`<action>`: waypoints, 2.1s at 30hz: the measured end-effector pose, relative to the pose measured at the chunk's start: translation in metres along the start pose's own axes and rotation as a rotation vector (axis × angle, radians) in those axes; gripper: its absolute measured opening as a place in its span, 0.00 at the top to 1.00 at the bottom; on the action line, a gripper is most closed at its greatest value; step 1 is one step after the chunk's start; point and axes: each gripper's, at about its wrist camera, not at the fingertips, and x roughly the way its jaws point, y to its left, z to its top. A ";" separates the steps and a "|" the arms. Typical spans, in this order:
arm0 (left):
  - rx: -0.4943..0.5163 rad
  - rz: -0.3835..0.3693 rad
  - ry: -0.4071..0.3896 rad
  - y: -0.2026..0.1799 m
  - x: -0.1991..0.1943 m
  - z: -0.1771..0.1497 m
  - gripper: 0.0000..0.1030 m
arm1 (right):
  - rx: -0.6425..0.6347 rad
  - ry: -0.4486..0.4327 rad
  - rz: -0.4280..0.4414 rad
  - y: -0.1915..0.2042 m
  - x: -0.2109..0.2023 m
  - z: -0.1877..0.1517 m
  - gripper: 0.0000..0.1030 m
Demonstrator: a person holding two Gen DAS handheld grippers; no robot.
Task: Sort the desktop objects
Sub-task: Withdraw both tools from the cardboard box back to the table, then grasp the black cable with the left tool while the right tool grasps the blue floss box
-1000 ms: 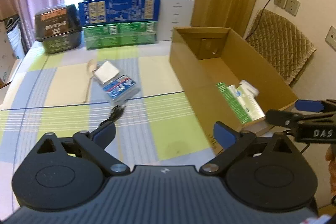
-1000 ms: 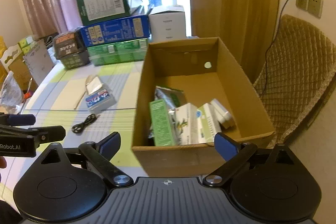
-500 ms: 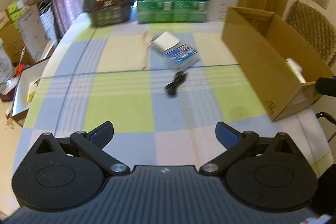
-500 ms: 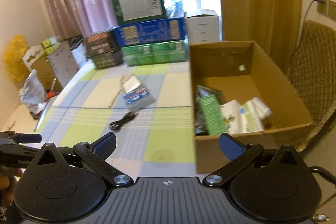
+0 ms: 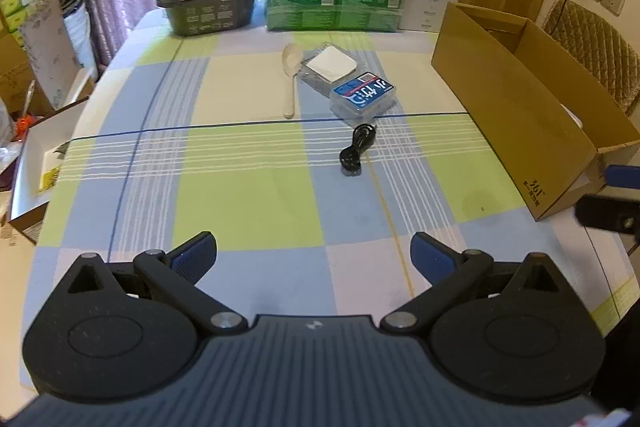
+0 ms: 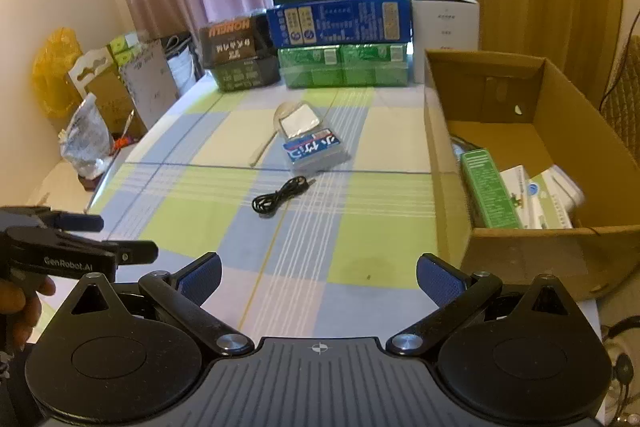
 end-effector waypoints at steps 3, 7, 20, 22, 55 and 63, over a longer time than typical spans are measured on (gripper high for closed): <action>0.022 -0.012 0.005 0.001 0.010 0.004 0.02 | -0.016 0.019 0.006 0.002 0.015 0.001 0.02; 0.057 -0.036 0.007 0.001 0.031 0.013 0.03 | -0.039 0.046 0.011 0.002 0.040 0.001 0.02; 0.169 -0.135 0.031 -0.005 0.118 0.051 0.27 | -0.092 0.071 0.004 -0.016 0.120 0.014 0.09; 0.184 -0.155 0.034 -0.008 0.131 0.054 0.29 | -0.104 0.075 0.004 -0.018 0.129 0.015 0.09; 0.088 -0.111 0.014 0.036 0.160 0.048 0.92 | -0.185 -0.009 0.033 -0.008 0.212 0.057 0.10; 0.052 -0.118 -0.007 0.046 0.162 0.046 0.91 | -0.298 0.004 0.014 -0.004 0.265 0.082 0.10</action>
